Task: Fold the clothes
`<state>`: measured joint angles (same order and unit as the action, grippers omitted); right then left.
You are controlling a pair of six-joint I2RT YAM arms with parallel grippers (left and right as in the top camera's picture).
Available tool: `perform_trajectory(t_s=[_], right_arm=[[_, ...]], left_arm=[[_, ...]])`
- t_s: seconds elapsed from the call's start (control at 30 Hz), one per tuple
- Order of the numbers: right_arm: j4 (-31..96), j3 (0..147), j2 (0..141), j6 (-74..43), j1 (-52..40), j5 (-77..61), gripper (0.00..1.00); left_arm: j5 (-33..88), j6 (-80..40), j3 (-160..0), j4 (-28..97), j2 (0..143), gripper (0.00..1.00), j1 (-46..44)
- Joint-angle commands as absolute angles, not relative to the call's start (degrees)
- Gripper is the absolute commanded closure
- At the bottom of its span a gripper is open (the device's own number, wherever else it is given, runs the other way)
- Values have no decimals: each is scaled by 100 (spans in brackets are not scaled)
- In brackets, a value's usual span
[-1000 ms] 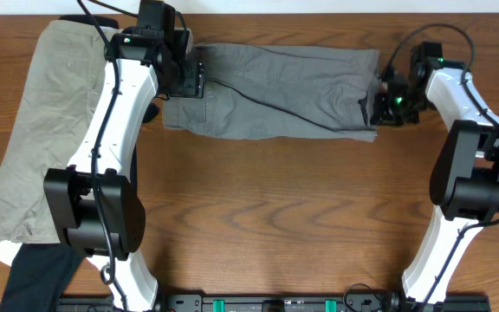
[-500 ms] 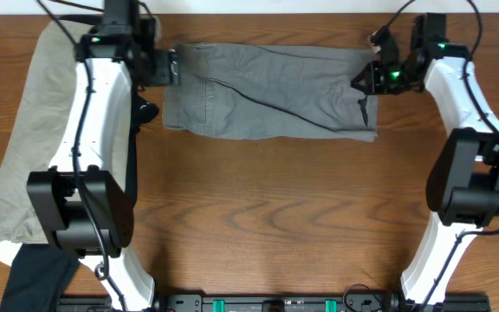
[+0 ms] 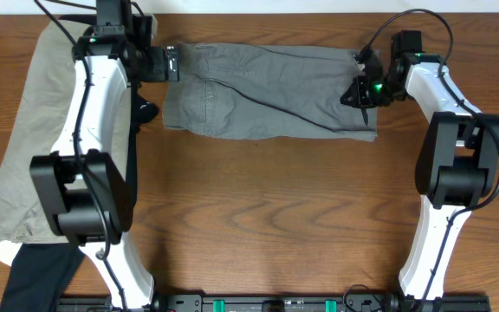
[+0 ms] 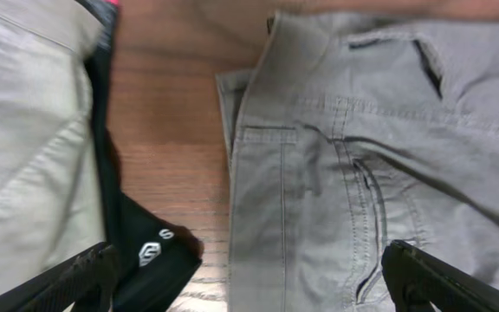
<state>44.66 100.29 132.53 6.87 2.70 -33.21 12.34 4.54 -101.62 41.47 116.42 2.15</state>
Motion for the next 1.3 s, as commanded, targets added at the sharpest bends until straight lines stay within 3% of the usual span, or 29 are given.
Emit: perform_trajectory(t_s=[0.0, 1.27], right_arm=[[4460, 10033, 13458, 602, 211, -3190, 99], [4442, 10033, 13480, 611, 180, -2971, 97]], left_arm=[[1468, 582, -10182, 4128, 11948, 2, 235], [2936, 707, -10108, 3822, 13375, 2, 259]])
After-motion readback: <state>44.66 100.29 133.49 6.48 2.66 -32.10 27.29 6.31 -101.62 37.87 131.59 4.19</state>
